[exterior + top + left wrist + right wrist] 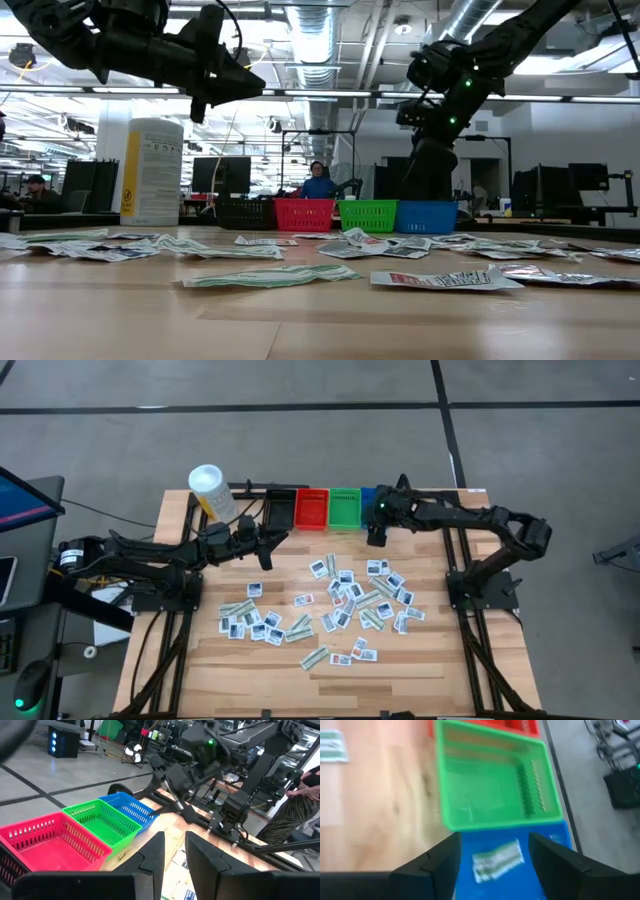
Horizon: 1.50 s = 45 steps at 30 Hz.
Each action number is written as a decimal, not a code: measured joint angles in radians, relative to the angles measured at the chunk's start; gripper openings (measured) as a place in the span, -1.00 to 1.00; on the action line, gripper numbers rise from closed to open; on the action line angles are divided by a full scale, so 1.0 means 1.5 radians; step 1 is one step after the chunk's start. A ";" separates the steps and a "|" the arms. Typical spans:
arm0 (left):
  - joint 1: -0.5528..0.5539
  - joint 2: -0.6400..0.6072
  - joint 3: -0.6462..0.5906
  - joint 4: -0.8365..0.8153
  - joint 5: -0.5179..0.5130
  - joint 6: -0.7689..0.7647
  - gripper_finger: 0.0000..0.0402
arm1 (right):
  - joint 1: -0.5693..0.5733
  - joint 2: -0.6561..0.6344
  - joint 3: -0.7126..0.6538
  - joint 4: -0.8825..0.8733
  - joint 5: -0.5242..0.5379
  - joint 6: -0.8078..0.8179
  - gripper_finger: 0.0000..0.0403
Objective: Pick & Place First Aid Supplies
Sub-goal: Put the bandage pack into the blue bin
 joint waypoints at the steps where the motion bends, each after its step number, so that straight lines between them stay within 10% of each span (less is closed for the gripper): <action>1: 0.000 0.000 0.000 0.000 0.000 0.000 -0.62 | 0.012 0.000 0.000 0.001 0.000 0.000 0.12; 45: -0.130 0.000 0.000 -0.003 0.000 -0.020 -0.62 | 0.299 0.012 -0.001 -0.151 -0.053 0.177 0.03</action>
